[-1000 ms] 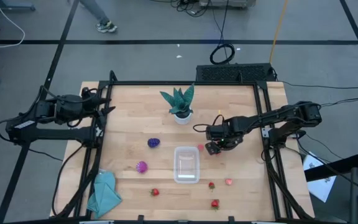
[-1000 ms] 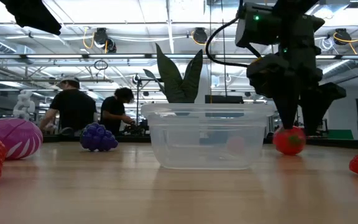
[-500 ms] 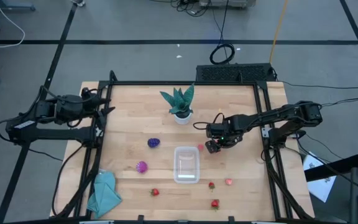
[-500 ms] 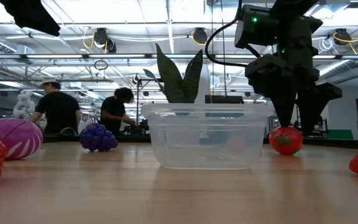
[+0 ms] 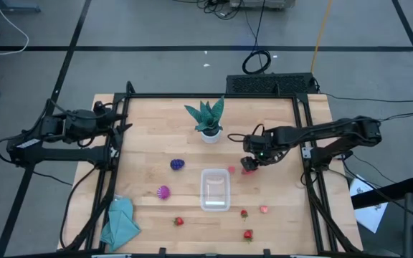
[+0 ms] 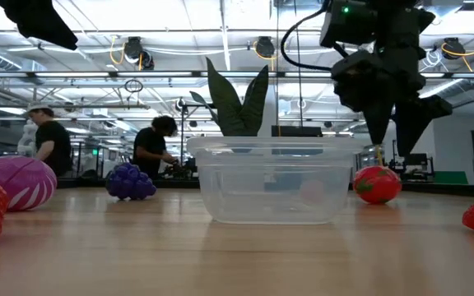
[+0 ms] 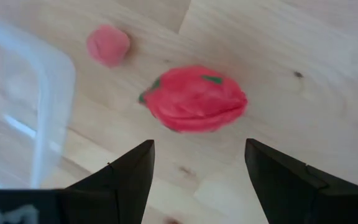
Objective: Pick and placing Produce into tupperware
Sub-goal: Put the red dragon fruit into the transparent bin
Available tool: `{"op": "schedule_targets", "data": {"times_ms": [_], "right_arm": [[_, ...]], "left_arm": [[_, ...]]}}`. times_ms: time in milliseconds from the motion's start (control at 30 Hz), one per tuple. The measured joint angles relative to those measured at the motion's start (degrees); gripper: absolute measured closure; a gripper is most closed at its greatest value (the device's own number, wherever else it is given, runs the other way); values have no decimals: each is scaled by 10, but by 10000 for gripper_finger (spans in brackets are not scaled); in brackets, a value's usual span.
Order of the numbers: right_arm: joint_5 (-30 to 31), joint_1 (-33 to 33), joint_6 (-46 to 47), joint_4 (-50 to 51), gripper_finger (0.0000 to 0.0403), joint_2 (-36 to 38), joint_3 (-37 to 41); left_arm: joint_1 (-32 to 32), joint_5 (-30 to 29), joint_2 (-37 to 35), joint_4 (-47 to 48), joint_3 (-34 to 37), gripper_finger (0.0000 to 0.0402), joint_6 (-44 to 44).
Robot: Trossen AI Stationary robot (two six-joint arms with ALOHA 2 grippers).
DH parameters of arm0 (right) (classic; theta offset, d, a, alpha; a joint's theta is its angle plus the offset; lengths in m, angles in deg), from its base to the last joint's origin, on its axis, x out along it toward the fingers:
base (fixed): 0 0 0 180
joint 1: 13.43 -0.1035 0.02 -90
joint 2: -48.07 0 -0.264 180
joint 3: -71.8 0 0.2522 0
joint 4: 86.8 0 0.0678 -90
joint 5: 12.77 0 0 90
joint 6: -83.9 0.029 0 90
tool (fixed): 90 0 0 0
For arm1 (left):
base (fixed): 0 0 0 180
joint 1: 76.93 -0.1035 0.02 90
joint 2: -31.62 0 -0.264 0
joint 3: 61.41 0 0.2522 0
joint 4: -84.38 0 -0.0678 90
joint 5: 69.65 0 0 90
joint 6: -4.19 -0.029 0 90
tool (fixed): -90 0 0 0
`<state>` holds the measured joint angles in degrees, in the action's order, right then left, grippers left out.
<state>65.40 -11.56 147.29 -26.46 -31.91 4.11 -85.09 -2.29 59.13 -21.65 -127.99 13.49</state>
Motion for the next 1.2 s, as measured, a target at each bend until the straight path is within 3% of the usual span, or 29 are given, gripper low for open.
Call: {"op": "schedule_targets", "data": {"times_ms": [567, 800, 933, 1200], "right_arm": [[2, 1, -434, -5, 161, 5, 0], [61, 1, -595, -48, 161, 3, 0], [75, 1, -644, -57, 161, 3, 0], [65, -8, -652, -47, 161, 3, 0]], "left_arm": [[0, 0, 0, 1, 0, 215, 2], [0, 0, 0, 0, 0, 215, 2], [0, 0, 0, 0, 0, 215, 2], [0, 0, 0, -1, 0, 215, 2]]}}
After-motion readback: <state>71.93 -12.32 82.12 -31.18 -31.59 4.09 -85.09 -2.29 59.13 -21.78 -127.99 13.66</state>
